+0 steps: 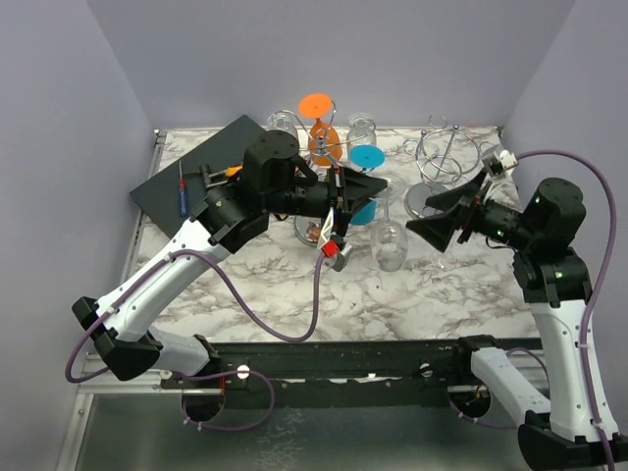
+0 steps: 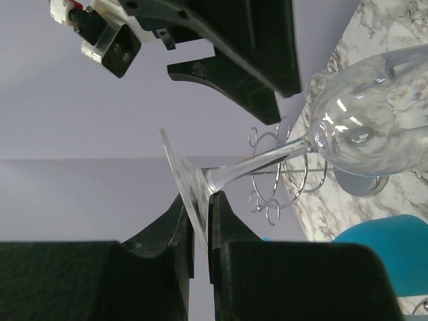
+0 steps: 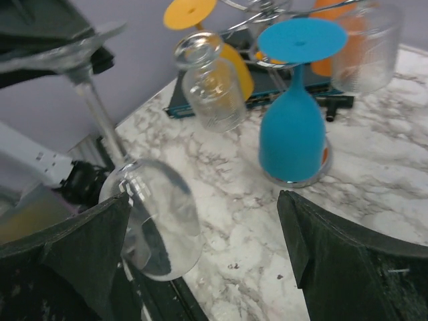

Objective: Place the wine glass upside down on the wine glass rack
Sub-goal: Turn the wine glass upside down at the wine rack.

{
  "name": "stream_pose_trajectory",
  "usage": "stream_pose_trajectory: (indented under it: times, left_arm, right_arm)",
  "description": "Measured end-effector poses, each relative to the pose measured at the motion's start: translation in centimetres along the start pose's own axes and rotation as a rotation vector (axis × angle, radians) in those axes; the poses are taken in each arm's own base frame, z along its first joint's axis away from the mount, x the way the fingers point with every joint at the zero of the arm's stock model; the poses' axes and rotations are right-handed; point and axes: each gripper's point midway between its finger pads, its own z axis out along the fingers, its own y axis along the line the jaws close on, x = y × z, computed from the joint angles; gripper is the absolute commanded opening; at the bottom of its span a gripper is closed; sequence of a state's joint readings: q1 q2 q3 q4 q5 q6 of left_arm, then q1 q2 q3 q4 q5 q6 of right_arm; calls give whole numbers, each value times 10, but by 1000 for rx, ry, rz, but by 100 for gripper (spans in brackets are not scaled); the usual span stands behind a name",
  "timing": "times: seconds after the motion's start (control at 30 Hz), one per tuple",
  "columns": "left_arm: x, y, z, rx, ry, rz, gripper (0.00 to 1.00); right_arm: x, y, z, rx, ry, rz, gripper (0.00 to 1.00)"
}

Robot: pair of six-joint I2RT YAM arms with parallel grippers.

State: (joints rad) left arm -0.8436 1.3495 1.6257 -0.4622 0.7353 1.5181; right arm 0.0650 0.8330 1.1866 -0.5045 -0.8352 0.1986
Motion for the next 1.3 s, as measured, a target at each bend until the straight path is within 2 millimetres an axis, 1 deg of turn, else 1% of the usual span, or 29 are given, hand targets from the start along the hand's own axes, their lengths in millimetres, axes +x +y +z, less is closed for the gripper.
stream_pose_trajectory:
  times: [0.1,0.2,0.3,0.37,0.47,0.57,0.67,0.9,1.3]
  left_arm:
    - [-3,-1,3,4,-9,34,0]
    - [-5,2,5,-1,-14,66,0]
    - [-6,3,6,-1,-14,93,0]
    - [-7,3,7,0,-13,105,0]
    - [-8,2,11,5,-16,116,0]
    - [-10,-1,16,13,-25,119,0]
    - [-11,-4,20,20,-26,121,0]
    - [-7,-4,22,23,-2,128,0]
    - [4,-15,37,44,-2,113,0]
  right_arm:
    - [21,18,-4,-116,13,-16,100]
    - [38,33,-8,-210,15,-38,100]
    - [48,44,-13,-285,9,-71,99]
    - [54,46,-14,-317,5,-95,100]
    - [67,42,-11,-332,5,-108,100]
    - [80,31,-5,-311,7,-101,99]
    - [85,20,1,-291,-5,-100,100]
    - [85,14,11,-326,-43,-114,100]
    - [92,8,25,-386,-16,-97,99]
